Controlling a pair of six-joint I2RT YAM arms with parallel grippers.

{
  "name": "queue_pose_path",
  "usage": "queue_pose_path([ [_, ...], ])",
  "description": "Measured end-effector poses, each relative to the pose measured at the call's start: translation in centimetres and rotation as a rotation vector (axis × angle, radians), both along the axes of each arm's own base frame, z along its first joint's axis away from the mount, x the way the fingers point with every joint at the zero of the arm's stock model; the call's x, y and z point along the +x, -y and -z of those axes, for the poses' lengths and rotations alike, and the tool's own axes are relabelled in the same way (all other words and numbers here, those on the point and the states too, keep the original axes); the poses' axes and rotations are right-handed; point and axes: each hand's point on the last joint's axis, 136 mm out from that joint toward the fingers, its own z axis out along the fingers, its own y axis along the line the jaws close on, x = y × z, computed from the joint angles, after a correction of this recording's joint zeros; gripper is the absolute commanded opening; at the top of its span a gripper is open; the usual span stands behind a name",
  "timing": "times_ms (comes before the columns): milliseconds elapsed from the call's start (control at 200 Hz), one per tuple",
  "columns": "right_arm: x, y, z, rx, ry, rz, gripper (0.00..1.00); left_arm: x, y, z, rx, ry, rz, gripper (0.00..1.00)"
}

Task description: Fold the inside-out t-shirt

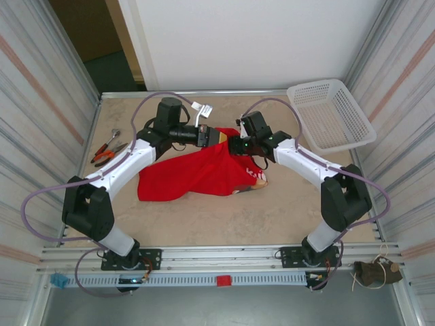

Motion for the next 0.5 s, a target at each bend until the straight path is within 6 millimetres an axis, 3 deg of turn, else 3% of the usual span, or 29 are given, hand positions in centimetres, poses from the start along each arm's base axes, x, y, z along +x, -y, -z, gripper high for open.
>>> queue_pose_path([
  [110,0.1,0.1,-1.4,0.109,-0.008,-0.041,0.00,1.2,-1.1,0.1,-0.005,0.000,-0.042,0.00],
  [205,-0.9,1.6,-3.7,0.228,0.002,-0.078,0.00,3.0,-3.1,1.3,0.009,-0.015,-0.118,0.00],
  [291,-2.7,2.4,-7.4,0.344,0.047,-0.145,0.00,4.5,-4.7,3.0,0.028,-0.046,-0.180,0.00],
  [366,-4.6,1.7,-11.1,0.438,0.110,-0.245,0.00,5.5,-5.1,4.3,0.047,-0.068,-0.208,0.00],
  [431,-6.2,1.0,-13.9,0.511,0.165,-0.337,0.00,5.8,-4.9,5.3,0.064,-0.084,-0.217,0.05],
  [501,-7.3,0.4,-15.6,0.571,0.193,-0.407,0.00,6.0,-4.3,5.8,0.074,-0.089,-0.213,0.19],
])
